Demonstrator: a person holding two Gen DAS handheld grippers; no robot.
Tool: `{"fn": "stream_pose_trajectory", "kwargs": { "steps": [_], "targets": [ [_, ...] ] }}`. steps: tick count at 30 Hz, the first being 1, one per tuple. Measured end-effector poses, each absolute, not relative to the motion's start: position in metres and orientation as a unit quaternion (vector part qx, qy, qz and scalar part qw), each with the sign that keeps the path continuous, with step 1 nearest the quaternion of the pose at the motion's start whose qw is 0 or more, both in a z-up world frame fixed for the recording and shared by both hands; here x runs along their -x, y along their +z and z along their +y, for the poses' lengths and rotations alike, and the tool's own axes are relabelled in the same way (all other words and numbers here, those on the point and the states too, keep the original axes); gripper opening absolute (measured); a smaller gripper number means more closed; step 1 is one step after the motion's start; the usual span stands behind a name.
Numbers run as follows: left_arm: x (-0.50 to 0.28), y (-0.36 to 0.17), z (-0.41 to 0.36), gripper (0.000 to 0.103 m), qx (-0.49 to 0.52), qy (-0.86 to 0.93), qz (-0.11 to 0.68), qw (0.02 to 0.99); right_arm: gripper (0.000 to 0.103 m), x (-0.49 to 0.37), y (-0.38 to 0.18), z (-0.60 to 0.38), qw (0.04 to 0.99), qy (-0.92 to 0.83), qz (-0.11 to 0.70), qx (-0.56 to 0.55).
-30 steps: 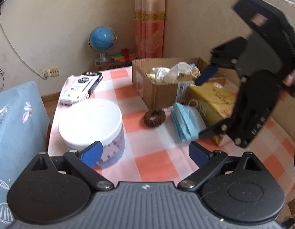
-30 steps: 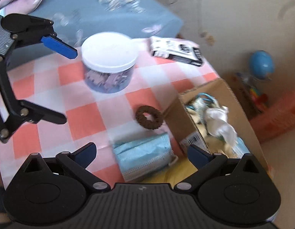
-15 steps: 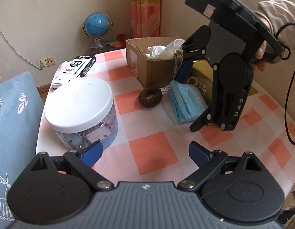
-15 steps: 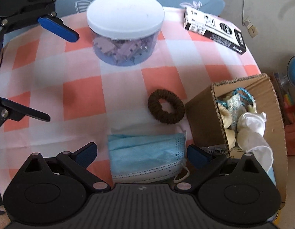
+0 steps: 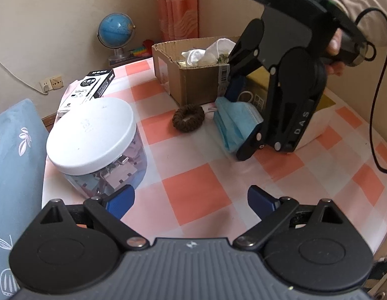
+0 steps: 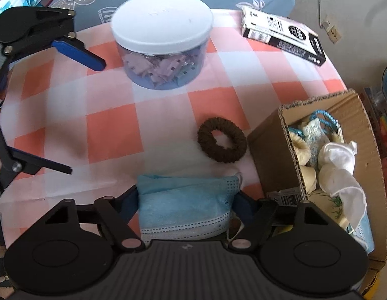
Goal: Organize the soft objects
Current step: 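Grasp the folded blue mask with the right gripper while the left grasps the brown hair tie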
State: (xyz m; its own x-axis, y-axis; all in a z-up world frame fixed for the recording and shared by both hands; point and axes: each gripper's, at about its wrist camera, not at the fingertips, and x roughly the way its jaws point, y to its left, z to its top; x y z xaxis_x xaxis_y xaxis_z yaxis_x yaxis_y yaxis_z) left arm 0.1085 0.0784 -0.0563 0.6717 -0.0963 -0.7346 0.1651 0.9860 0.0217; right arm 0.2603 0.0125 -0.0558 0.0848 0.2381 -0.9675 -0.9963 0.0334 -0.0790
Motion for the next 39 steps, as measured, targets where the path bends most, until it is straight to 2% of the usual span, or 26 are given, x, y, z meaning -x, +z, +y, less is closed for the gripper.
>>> {"fn": "stream_pose_trajectory", "kwargs": {
  "steps": [9,21,32,36,39],
  "targets": [
    [-0.105,-0.056,0.081,0.097,-0.054,-0.075,0.404,0.910,0.076,-0.240,-0.036,0.009,0.606,0.539,0.406,0.421],
    [-0.116,-0.037,0.058,0.096,-0.164,-0.123,0.367,0.907,0.076,-0.212,0.009,-0.013,0.649,0.531,0.371,0.399],
    [-0.161,-0.041,0.042,0.084,-0.153,-0.146,0.363,0.908,0.076,-0.220,0.033,-0.039,0.701,0.474,0.364,0.389],
    [-0.190,-0.045,0.043,0.070,-0.133,-0.132,0.376,0.908,0.076,-0.226,0.038,-0.045,0.718,0.457,0.364,0.379],
    [-0.209,-0.049,0.045,0.068,-0.119,-0.121,0.390,0.905,0.076,-0.229,0.041,-0.048,0.728,0.451,0.360,0.369]
  ]
}}
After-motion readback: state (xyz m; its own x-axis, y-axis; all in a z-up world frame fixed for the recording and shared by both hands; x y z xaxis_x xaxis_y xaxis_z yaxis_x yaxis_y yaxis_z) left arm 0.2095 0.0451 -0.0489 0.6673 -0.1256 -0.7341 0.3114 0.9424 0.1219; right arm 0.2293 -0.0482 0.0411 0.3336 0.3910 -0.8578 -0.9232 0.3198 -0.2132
